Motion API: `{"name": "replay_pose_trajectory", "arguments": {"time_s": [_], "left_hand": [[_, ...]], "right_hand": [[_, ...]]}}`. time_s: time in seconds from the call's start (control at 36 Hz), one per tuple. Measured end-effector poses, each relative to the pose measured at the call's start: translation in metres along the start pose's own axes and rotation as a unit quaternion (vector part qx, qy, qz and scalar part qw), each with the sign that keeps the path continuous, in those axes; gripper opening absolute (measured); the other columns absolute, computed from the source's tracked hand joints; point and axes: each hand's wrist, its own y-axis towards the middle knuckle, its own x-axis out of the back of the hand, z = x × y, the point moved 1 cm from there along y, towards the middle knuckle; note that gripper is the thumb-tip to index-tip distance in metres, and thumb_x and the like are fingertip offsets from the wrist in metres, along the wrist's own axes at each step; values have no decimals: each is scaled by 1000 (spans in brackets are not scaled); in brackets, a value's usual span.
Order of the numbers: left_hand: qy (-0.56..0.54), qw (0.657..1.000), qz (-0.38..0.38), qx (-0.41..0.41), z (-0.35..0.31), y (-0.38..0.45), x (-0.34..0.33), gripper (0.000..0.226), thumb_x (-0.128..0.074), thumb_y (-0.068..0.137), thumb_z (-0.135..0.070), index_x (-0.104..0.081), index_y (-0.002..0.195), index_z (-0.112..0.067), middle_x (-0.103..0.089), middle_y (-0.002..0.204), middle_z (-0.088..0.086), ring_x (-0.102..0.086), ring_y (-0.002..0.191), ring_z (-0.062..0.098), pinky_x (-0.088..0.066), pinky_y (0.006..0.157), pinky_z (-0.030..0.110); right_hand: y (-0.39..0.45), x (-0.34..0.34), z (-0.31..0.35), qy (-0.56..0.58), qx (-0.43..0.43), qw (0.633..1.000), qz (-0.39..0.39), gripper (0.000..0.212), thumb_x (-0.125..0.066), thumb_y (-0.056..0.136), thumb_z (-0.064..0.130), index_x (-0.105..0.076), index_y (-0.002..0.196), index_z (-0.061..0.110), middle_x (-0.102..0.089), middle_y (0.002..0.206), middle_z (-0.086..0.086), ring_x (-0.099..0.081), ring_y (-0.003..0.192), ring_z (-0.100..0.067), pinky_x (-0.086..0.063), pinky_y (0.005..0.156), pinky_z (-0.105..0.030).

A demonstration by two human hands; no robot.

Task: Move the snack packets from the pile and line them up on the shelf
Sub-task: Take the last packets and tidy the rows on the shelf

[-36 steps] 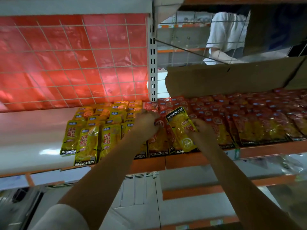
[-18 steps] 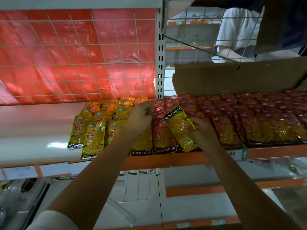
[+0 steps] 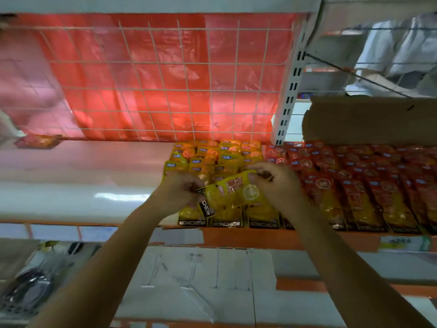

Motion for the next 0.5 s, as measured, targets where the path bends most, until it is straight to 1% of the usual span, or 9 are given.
{"name": "replay_pose_trajectory", "arguments": {"time_s": [0.06,0.11,0.14,0.19,0.25,0.31,0.39,0.44,0.5], "left_hand": [[-110,992,-56,36,17,-6,21,24,-62,73,23,-55,73,0,-54,54,7,-54,37,9,-47,40,21],[-154,982,-98,54,32,-10,39,23,-59,74,25,-52,72,2,-54,44,6,-52,33,8,-42,36,17],[-159,979,-113,61,41,-12,46,23,-59,75,23,-52,69,2,-53,40,2,-52,32,8,-42,36,16],[-155,976,-134,69,55,-14,56,22,-60,77,19,-52,66,1,-55,39,0,-55,35,9,-46,39,17],[-151,973,-155,80,67,-15,62,22,-61,77,17,-52,66,1,-56,41,0,-57,37,11,-48,42,19],[-134,970,-177,94,76,-14,63,22,-64,76,15,-53,66,0,-57,44,3,-60,42,16,-52,47,25],[-62,976,-184,104,83,-13,58,18,-73,70,0,-58,66,-8,-59,58,12,-62,60,32,-54,67,47],[-30,978,-167,120,82,-14,52,15,-73,73,-1,-62,79,-10,-61,64,12,-59,63,29,-53,70,45],[9,979,-160,127,83,-14,46,34,-73,76,-5,-62,108,-10,-64,76,13,-60,70,28,-51,70,37]], "right_hand": [[8,-17,9,9,22,999,-35,19,-65,84,5,-71,103,7,-70,95,-5,-58,81,-6,-42,69,-5],[14,-34,15,11,30,999,-41,18,-64,84,1,-72,100,4,-69,94,-2,-59,86,-8,-47,78,-15],[14,-42,18,10,29,999,-33,18,-63,85,1,-71,100,4,-67,94,1,-59,87,-7,-47,78,-14],[15,-56,23,3,34,999,-9,18,-61,87,3,-71,101,6,-67,97,0,-57,87,-5,-42,73,-3],[15,-67,25,6,31,999,9,18,-60,88,4,-71,102,7,-68,98,-1,-57,88,-5,-39,70,0],[16,-76,27,11,25,999,26,18,-60,89,6,-71,103,8,-66,96,1,-56,83,-2,-39,67,-1],[19,-83,26,13,26,999,35,18,-60,89,7,-71,103,9,-63,92,6,-51,76,11,-38,65,1],[23,-85,27,8,29,999,39,18,-60,89,7,-71,102,11,-65,93,6,-51,77,11,-38,65,1],[26,-86,27,-15,44,998,49,18,-60,89,8,-71,102,11,-69,97,1,-57,80,1,-40,69,-4]]}}
